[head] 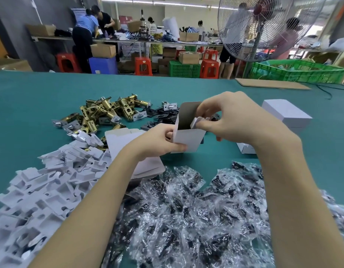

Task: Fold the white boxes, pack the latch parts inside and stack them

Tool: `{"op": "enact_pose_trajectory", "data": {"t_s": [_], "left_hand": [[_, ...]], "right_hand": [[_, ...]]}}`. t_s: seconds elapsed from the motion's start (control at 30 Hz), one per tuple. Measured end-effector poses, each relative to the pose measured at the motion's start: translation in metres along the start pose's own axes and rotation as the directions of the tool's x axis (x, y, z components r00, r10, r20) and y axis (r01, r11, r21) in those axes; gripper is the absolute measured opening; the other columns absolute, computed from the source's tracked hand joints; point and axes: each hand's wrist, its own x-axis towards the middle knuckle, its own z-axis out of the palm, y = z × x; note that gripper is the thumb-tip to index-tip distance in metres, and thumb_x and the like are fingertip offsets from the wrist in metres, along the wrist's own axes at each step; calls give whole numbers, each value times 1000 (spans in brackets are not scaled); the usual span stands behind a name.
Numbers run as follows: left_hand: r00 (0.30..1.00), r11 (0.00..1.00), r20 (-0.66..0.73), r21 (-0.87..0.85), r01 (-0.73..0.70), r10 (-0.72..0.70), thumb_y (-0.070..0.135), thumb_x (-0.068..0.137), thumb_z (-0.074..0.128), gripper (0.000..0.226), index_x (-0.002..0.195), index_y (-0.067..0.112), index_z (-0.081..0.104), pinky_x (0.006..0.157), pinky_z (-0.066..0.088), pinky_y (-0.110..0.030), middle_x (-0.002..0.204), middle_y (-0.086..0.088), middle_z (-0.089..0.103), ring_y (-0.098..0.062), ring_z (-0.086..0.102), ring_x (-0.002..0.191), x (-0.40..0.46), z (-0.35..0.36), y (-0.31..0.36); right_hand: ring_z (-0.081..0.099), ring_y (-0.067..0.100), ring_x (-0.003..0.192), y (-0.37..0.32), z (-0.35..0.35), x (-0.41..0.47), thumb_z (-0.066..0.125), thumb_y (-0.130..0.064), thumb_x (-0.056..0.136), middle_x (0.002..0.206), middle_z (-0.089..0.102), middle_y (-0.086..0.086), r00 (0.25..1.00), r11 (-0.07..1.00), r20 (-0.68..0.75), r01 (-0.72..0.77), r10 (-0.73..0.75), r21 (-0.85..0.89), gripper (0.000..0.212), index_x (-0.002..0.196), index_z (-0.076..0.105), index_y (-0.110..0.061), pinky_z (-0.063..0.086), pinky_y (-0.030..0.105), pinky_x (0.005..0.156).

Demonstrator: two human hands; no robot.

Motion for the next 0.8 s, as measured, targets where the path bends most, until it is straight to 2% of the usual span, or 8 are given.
{"op": "enact_pose_trajectory", "data": {"t_s": [0.23, 0.37, 0.47, 0.5, 0.57, 0.67, 0.73, 0.8], "left_hand": [[999, 997, 24, -74, 25, -24, 17, 89, 79, 28, 105, 38, 70, 69, 50, -6, 97, 22, 76, 6, 70, 88, -2, 3, 1], [999, 981, -13, -190, 45, -49, 18, 89, 78, 30, 116, 26, 69, 86, 60, -27, 106, 5, 78, -12, 73, 100, -1, 4, 0], [997, 956, -36, -288, 56, -69, 19, 89, 77, 34, 122, 21, 65, 88, 62, -36, 110, -3, 78, -19, 74, 101, 0, 3, 1], [996, 946, -50, -320, 55, -74, 19, 89, 77, 36, 122, 22, 64, 86, 62, -35, 109, -3, 77, -19, 74, 100, 1, 2, 1], [992, 929, -87, -368, 50, -87, 19, 90, 77, 32, 118, 26, 62, 77, 63, -31, 103, 2, 78, -14, 76, 92, 2, 3, 0], [986, 907, -134, -418, 39, -104, 14, 92, 74, 26, 111, 26, 63, 67, 61, -26, 87, 9, 79, -10, 75, 79, 5, 5, -2], [981, 908, -155, -416, 39, -113, 13, 91, 75, 28, 114, 25, 63, 68, 61, -26, 91, 6, 79, -12, 75, 82, 6, 7, -3], [981, 919, -160, -392, 38, -109, 13, 90, 76, 33, 117, 26, 63, 74, 62, -29, 105, -1, 77, -16, 74, 93, 7, 9, -6]], "right_hand": [[57, 1, 66, 2, 8, 6, 67, -24, 92, 100, 74, -4, 999, 995, 9, 43, -42, -85, 14, 103, 75, -27, 58, 38, 84], [55, -6, 64, 9, 15, 12, 66, -32, 91, 99, 73, -20, 946, 983, -322, 98, -43, 156, 15, 103, 74, -33, 53, 30, 76], [60, 2, 63, 23, 34, 19, 60, -29, 92, 90, 70, -22, 873, 958, -476, 35, 109, 284, 14, 100, 71, -30, 49, 27, 71], [64, 4, 71, 32, 45, 21, 58, -25, 93, 93, 70, -19, 881, 960, -446, -33, 159, 278, 16, 102, 70, -29, 49, 28, 74], [66, 19, 107, 52, 72, 22, 54, -18, 97, 118, 71, -6, 947, 968, -238, -176, 216, 177, 29, 121, 67, -24, 50, 32, 93], [43, 27, 143, 67, 109, 15, 50, -22, 101, 158, 46, 0, 951, 970, 188, -241, 245, -42, 51, 152, 45, -24, 39, 44, 115], [44, 27, 142, 68, 118, 13, 51, -31, 102, 158, 46, -2, 923, 960, 271, -242, 272, -139, 49, 150, 46, -31, 42, 44, 111], [59, 24, 121, 71, 114, 15, 61, -38, 96, 136, 64, -3, 930, 951, 203, -290, 306, -105, 28, 123, 64, -37, 51, 39, 97]]}}
